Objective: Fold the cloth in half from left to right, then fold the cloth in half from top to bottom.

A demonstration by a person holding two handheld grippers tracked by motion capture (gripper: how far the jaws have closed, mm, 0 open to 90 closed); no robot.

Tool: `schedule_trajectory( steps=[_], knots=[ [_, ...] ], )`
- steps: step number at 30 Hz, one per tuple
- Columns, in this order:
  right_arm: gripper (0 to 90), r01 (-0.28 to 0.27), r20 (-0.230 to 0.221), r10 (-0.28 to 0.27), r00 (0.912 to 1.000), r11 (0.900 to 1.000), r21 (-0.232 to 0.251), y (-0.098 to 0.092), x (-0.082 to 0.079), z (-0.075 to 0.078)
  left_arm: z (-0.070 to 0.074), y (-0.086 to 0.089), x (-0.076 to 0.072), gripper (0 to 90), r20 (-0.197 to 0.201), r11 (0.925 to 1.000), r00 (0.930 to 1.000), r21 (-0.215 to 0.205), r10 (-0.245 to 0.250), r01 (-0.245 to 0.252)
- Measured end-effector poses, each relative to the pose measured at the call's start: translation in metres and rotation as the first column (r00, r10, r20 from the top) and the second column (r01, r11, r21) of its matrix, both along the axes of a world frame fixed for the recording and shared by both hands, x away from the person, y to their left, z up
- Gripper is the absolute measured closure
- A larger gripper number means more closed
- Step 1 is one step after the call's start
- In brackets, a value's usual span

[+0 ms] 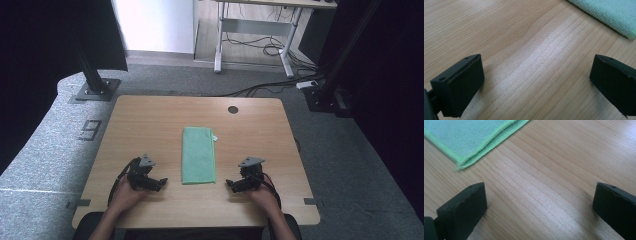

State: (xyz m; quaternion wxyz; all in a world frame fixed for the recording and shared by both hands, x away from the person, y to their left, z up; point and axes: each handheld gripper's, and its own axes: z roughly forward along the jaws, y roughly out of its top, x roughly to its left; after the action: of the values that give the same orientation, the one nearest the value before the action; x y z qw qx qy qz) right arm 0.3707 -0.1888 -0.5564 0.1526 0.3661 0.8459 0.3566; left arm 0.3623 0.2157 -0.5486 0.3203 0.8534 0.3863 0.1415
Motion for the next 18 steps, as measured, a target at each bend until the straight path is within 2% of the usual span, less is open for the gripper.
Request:
schedule_trajectory(
  steps=[18],
  knots=[
    [0.0, 0.004, -0.002, -0.004, 1.0, 1.0, 0.002, 0.0012, 0.0012, 0.0001, -0.0002, -0.0011, 0.0024, 0.0, 0.001, 1.0, 1.0, -0.005, -0.003, 0.003]
  ],
)
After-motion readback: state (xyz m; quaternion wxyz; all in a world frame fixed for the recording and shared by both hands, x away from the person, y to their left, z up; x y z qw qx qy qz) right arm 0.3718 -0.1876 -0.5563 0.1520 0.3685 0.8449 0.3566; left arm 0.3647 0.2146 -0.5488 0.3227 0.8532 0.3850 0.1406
